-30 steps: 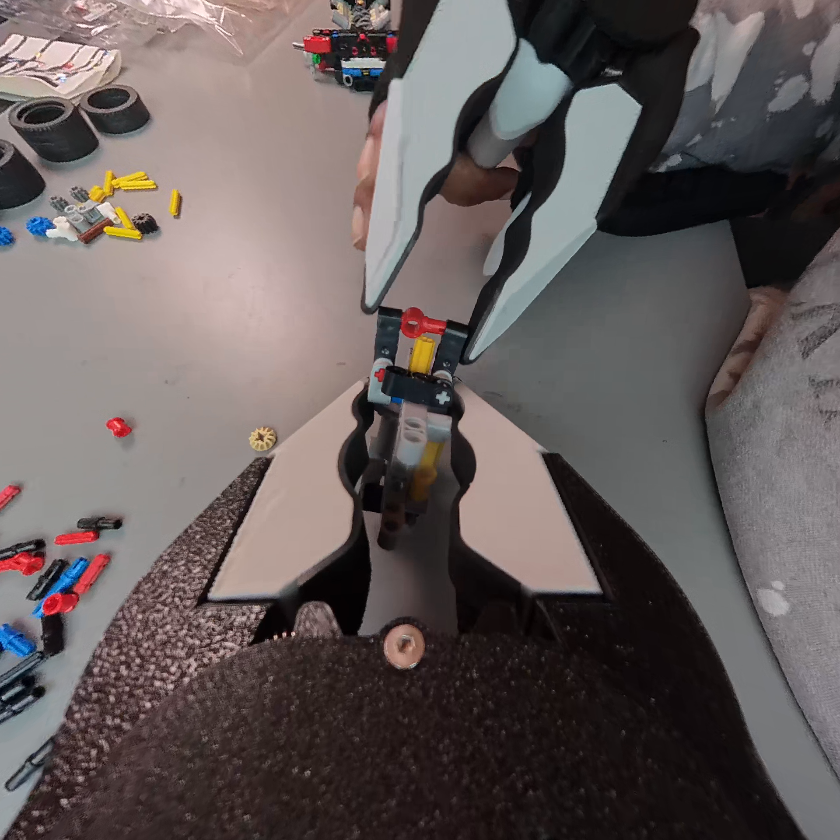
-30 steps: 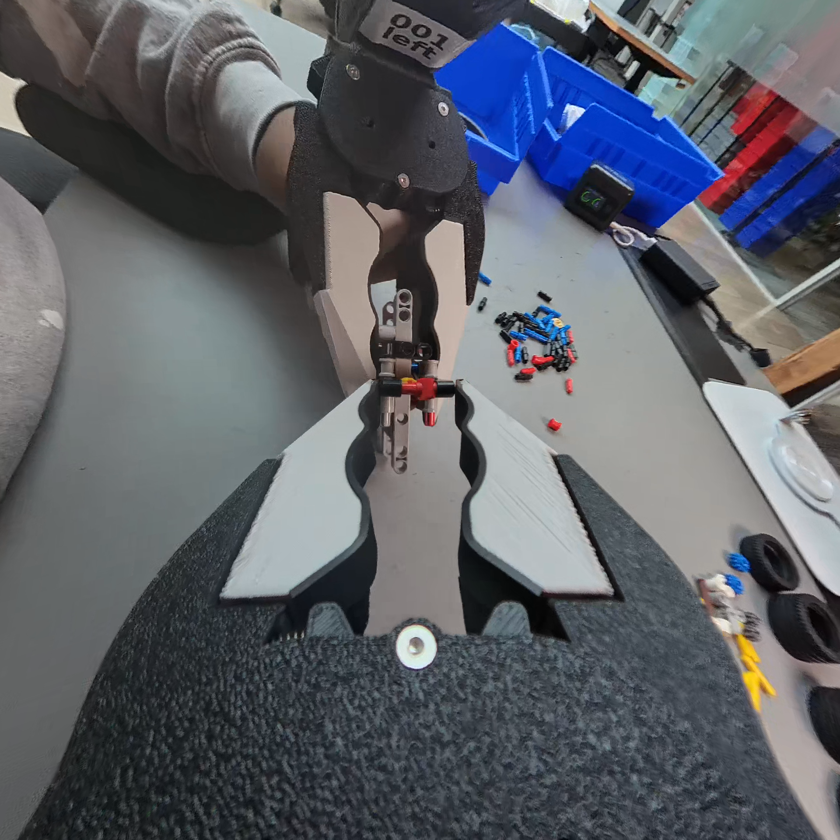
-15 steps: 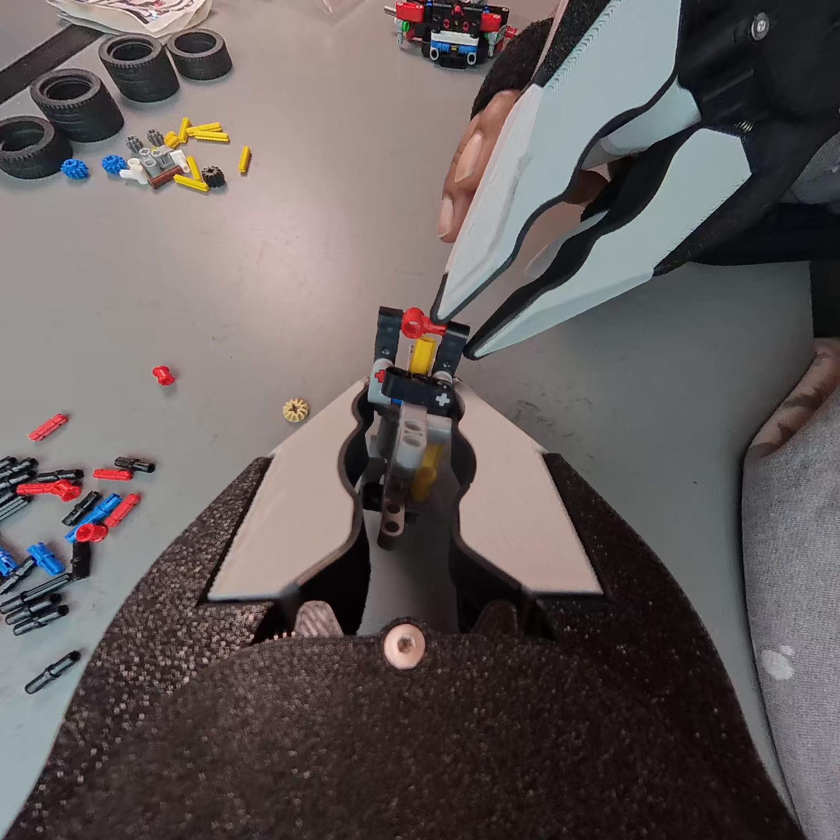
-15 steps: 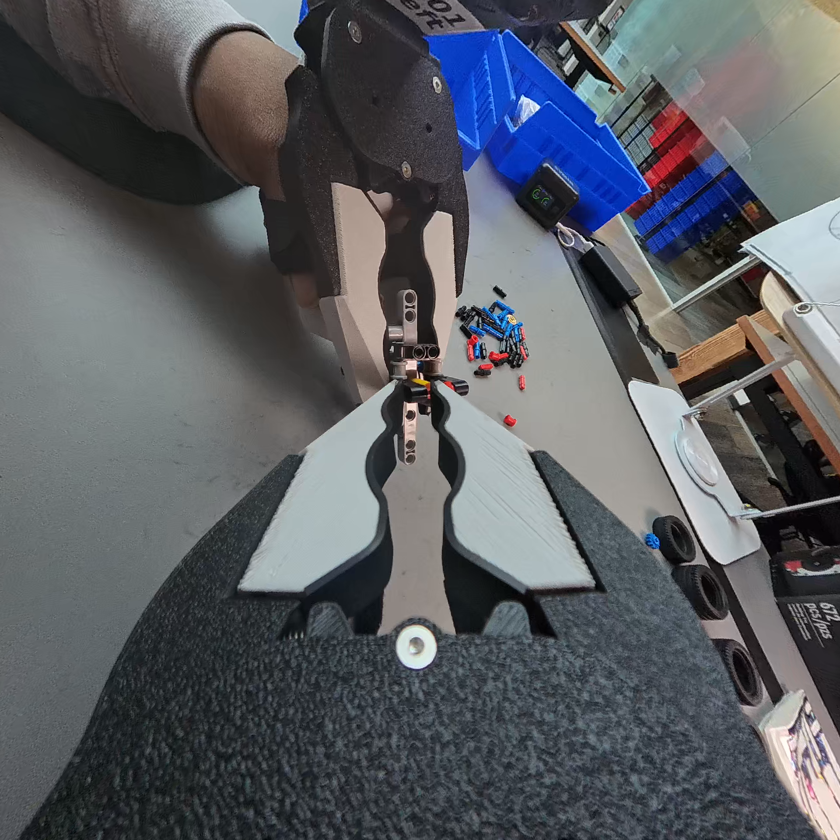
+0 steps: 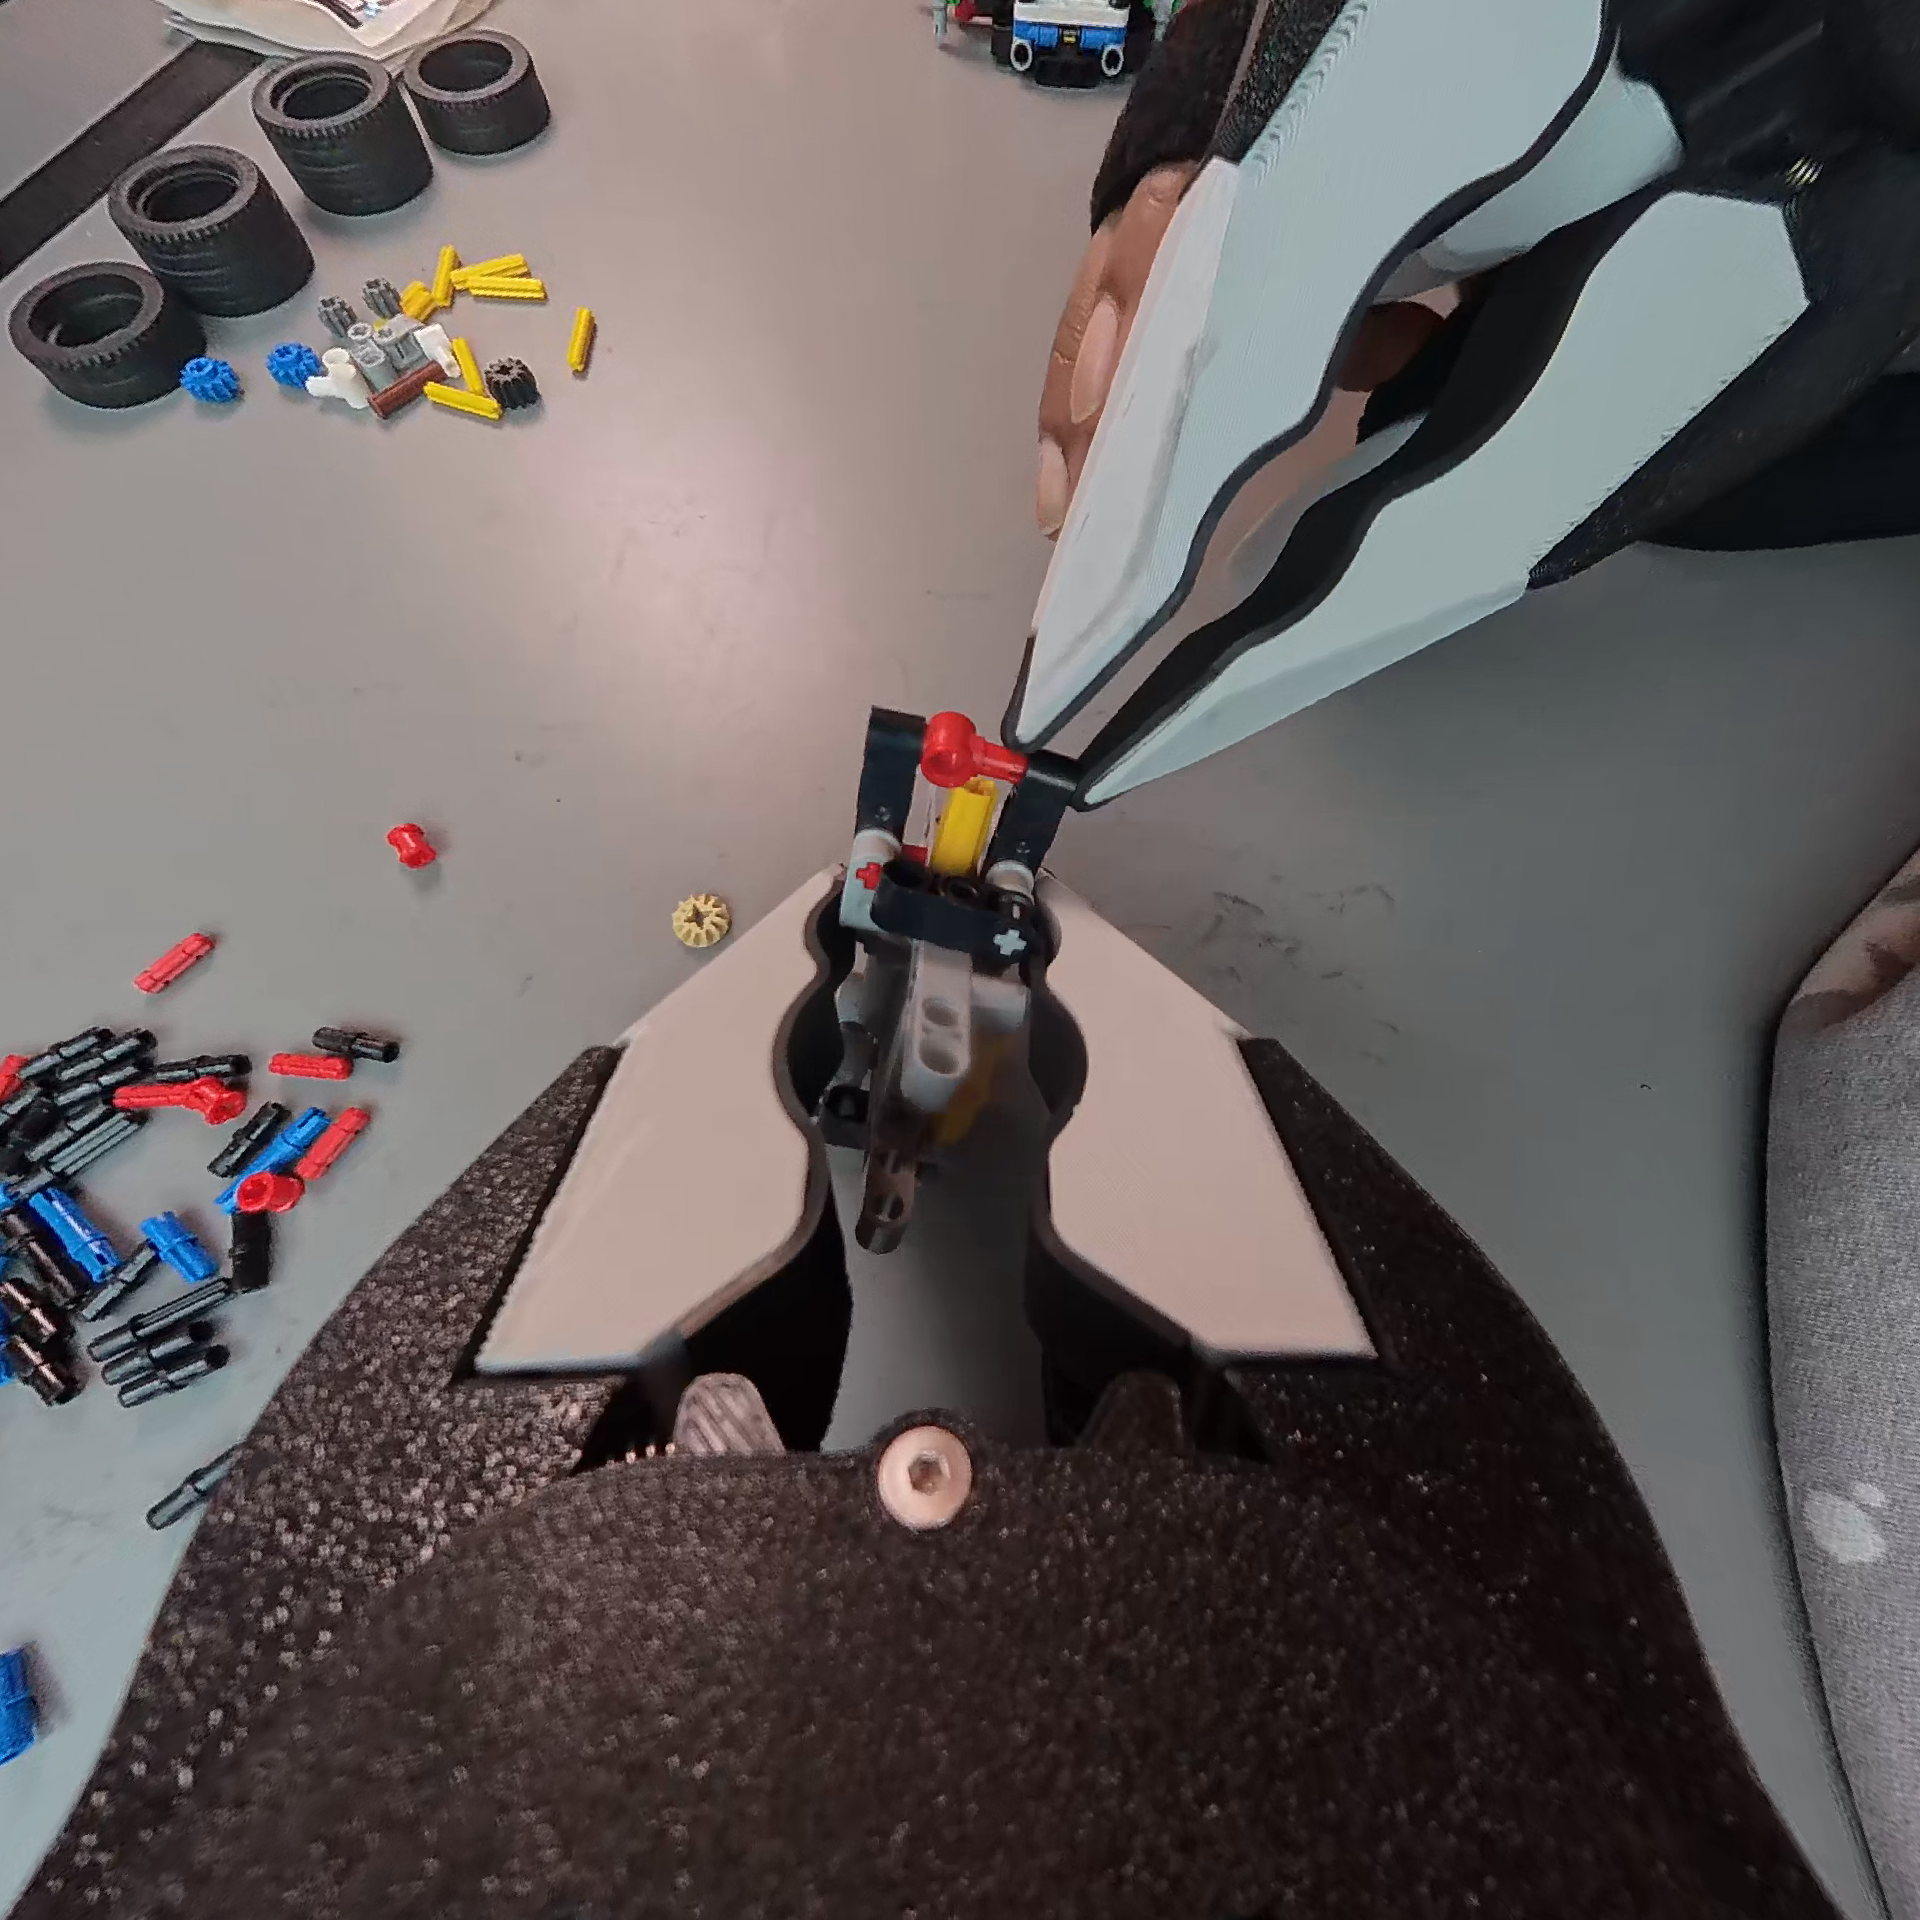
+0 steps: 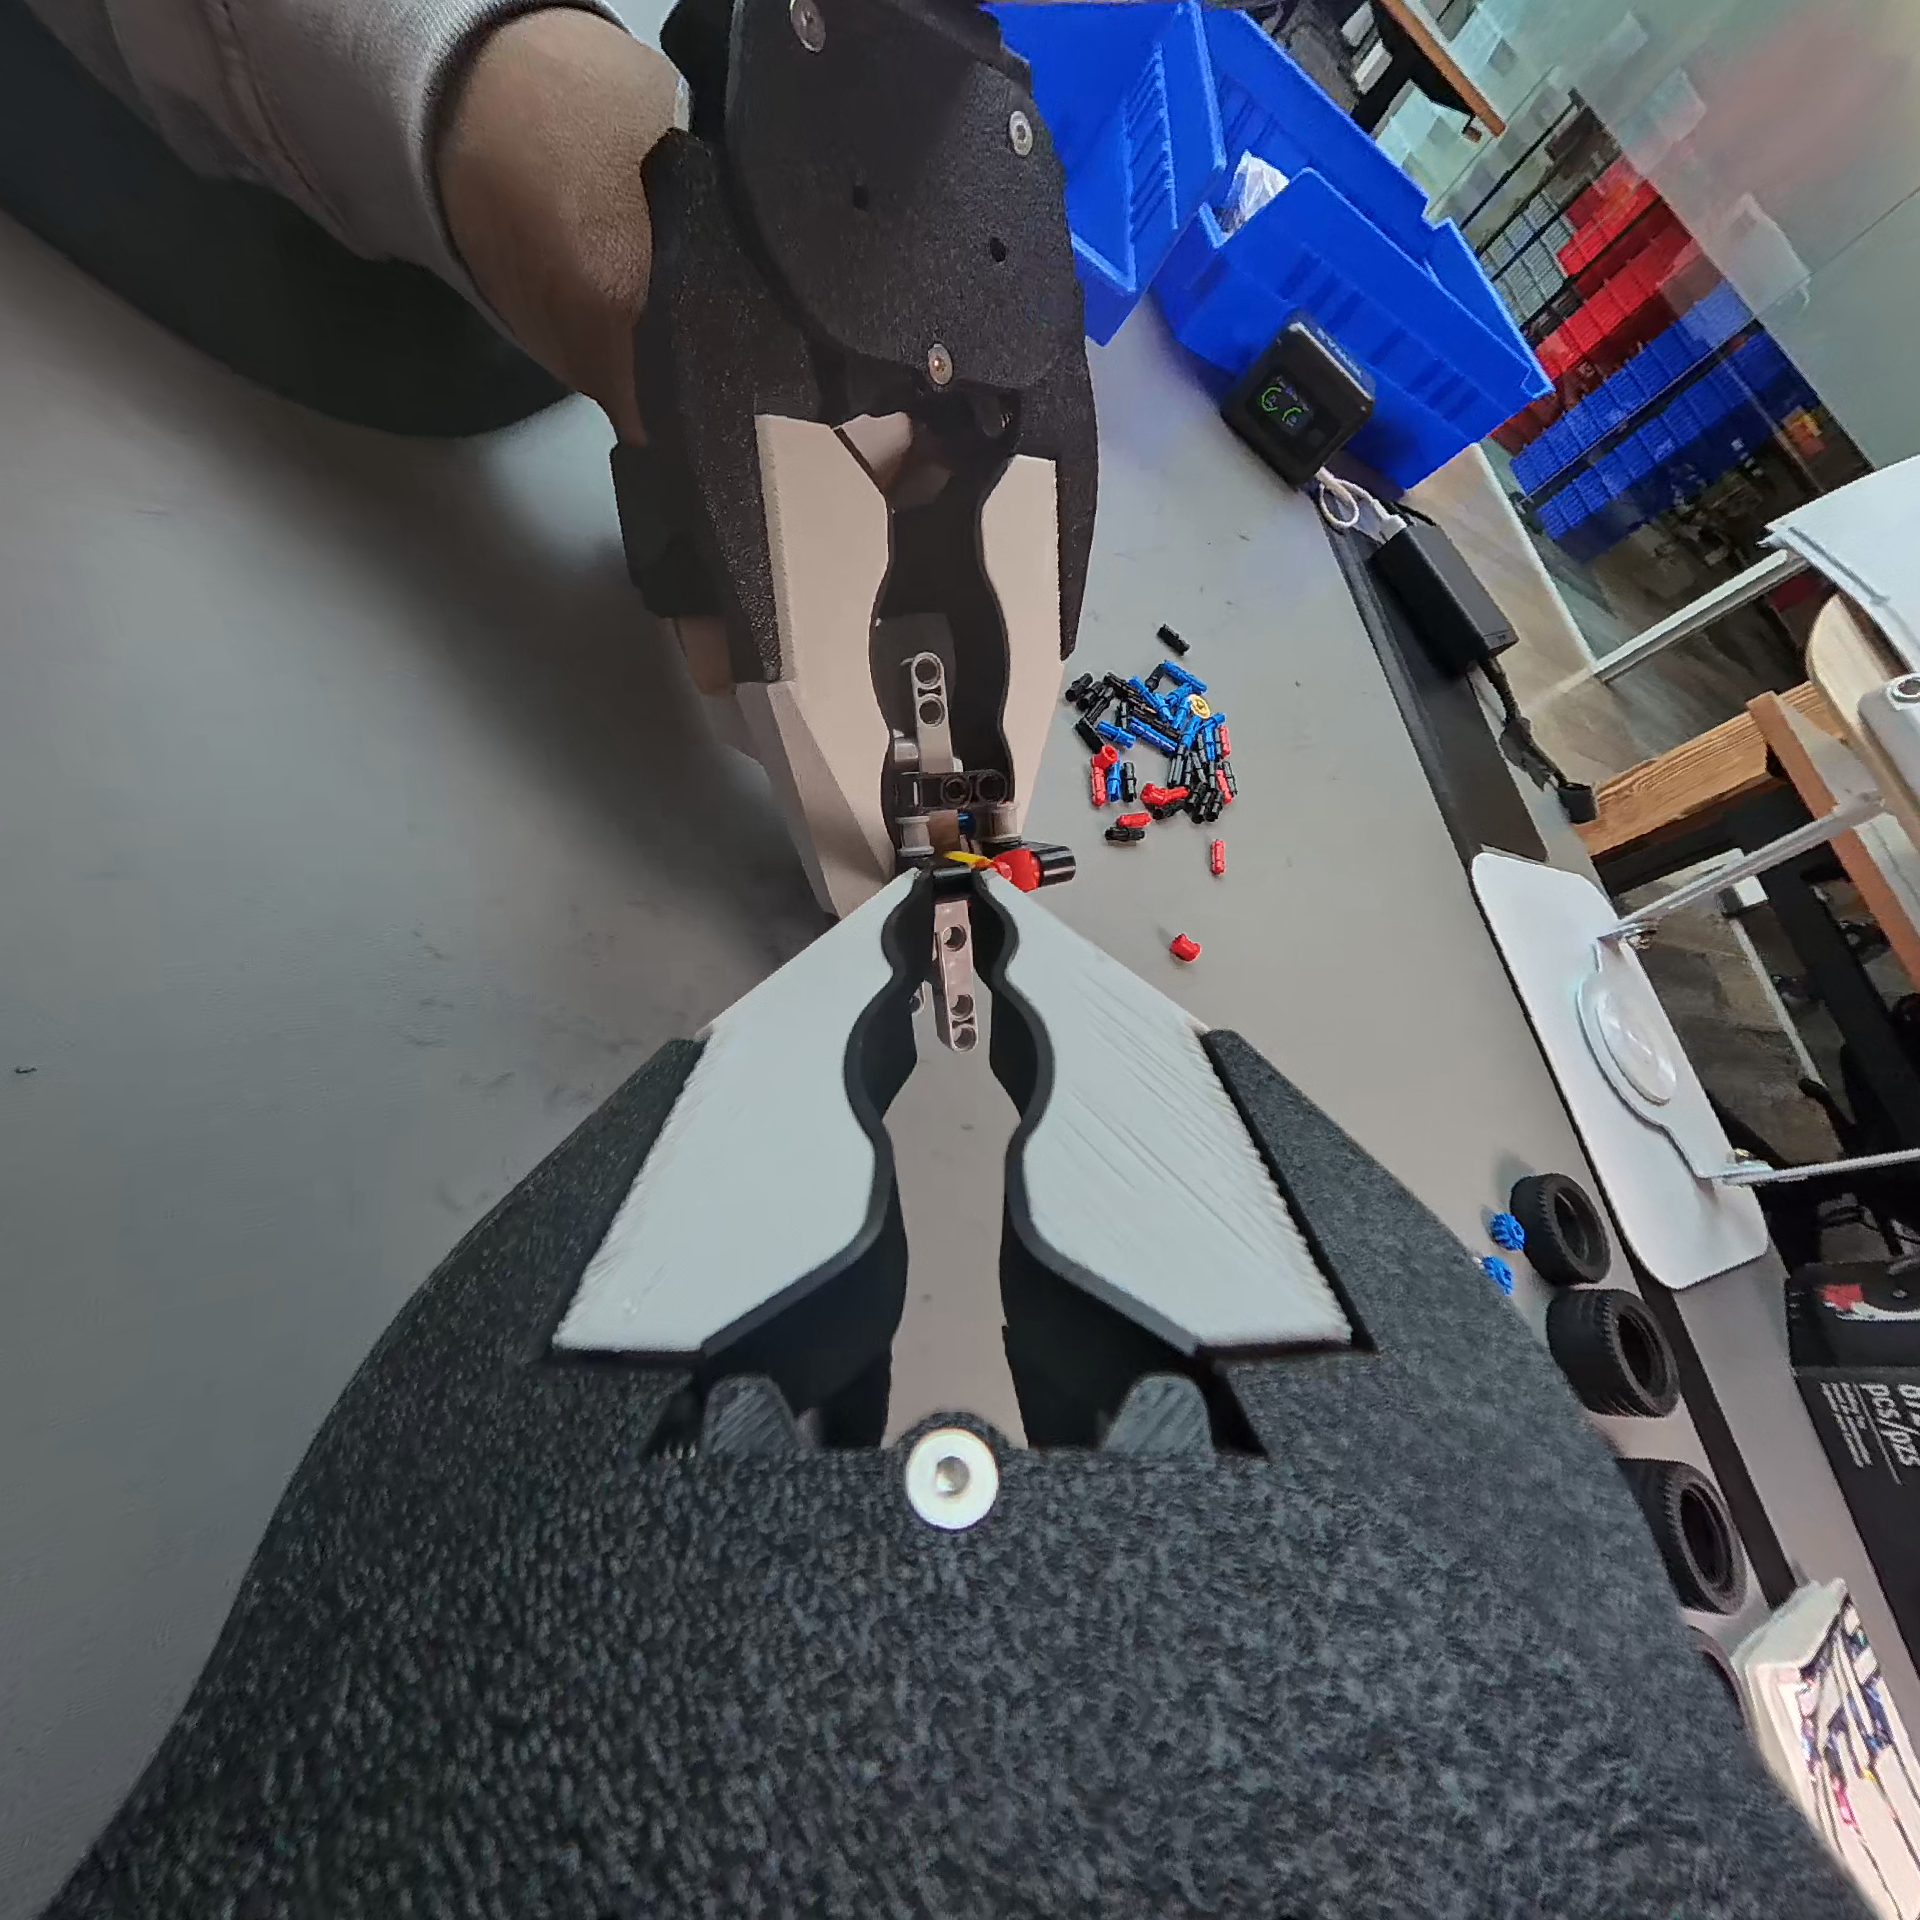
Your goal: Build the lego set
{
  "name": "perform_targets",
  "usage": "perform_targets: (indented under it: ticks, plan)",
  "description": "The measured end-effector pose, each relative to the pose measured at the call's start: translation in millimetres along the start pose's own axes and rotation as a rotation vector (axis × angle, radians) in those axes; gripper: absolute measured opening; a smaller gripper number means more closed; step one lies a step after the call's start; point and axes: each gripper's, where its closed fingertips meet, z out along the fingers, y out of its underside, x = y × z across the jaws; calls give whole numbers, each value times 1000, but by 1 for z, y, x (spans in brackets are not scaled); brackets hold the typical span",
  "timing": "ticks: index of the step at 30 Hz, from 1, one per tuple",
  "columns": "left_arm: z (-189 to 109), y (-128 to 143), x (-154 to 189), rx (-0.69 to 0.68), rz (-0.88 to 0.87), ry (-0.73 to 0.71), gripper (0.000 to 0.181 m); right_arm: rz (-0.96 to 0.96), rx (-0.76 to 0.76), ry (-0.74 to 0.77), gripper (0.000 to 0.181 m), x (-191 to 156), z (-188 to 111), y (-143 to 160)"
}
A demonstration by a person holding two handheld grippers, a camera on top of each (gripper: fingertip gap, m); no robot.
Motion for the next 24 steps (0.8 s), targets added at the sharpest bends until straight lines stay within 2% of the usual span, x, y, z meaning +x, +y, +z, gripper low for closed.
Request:
perform_targets:
  ticks: [1, 6, 18, 21, 22, 24]
  plan:
    - [0, 0, 0, -8, 13, -8, 30, -11, -10, -8, 5, -1, 0, 0]
    - [1, 1, -3, -42, 50, -46, 29, -69, -95, -33, 5, -1, 1, 3]
    - [3, 2, -3, -64, 98, -78, 31, 37, -133, -195, 5, -9, 3, 6]
    - [8, 12, -1, -124, 179, -114, 36, 52, -186, -287, 0, -26, 9, 22]
    - [9, 15, -2, -145, 242, -127, 37, 14, -168, -256, 0, -26, 11, 23]
    - [5, 7, -4, -102, 198, -103, 36, 92, -92, -211, 0, -14, 7, 14]
